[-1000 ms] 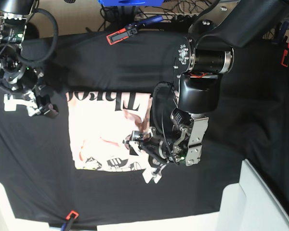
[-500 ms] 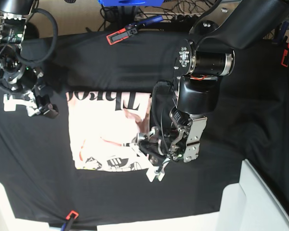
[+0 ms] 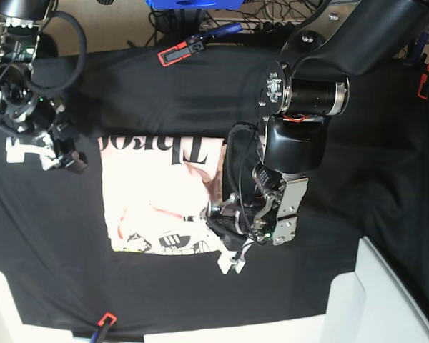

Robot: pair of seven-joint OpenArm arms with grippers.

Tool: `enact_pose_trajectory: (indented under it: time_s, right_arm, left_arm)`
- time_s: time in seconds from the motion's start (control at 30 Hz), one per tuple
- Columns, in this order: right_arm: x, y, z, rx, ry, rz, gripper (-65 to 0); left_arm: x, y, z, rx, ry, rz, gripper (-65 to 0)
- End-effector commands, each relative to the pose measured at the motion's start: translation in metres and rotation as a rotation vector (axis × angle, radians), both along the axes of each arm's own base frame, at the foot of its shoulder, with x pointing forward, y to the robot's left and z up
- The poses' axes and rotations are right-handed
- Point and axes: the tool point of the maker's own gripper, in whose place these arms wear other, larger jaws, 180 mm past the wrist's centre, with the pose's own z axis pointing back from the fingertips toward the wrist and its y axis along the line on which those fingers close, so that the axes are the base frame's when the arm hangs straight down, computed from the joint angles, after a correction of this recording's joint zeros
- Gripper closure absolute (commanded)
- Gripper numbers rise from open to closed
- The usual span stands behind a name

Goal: Fold the T-shirt properly
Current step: 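Tuck the side edge under with the left gripper to straighten it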

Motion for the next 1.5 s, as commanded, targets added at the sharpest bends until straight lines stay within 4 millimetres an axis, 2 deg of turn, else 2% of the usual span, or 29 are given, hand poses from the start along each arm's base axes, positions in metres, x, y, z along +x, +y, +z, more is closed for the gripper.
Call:
enact_pose_trajectory:
  time_s: [0.0, 0.13, 0.33, 0.67, 0.9, 1.0, 1.23, 1.47]
  right_arm:
    - [0.009, -0.003, 0.012, -0.001, -0.046, 0.001, -48.6]
    - [0.007, -0.004, 0.011, -0.002, -0.041, 0.002, -48.6]
    - [0.008, -0.002, 0.014, -0.008, -0.067, 0.021, -48.6]
    - [0.007, -0.002, 0.013, -0.013, -0.071, 0.028, -48.6]
    - [0.007, -0.002, 0.014, -0.013, -0.072, 0.028, -48.6]
    - [0.008, -0.002, 0.014, -0.013, -0.074, 0.029, -48.6]
    - [0.009, -0.001, 0.016, -0.014, -0.081, 0.035, -48.6]
    - [0.009, 0.0, 0.016, -0.007, -0.081, 0.037, -48.6]
  left_arm:
    - [0.023, -0.004, 0.023, -0.018, -0.07, 0.006, 0.0]
    - [0.034, -0.003, 0.031, -0.027, -0.121, 0.024, 0.0]
    - [0.039, -0.003, 0.037, -0.028, -0.135, 0.025, 0.0]
    - [0.058, 0.011, 0.054, -0.009, -0.18, 0.039, 0.0]
    - [0.063, 0.016, 0.059, -0.002, -0.193, 0.043, 0.0]
    - [0.067, 0.026, 0.066, 0.011, -0.223, 0.052, 0.0]
    - [0.052, 0.046, 0.053, 0.046, -0.226, 0.1, 0.0]
    - [0.044, 0.051, 0.045, 0.055, -0.217, 0.104, 0.0]
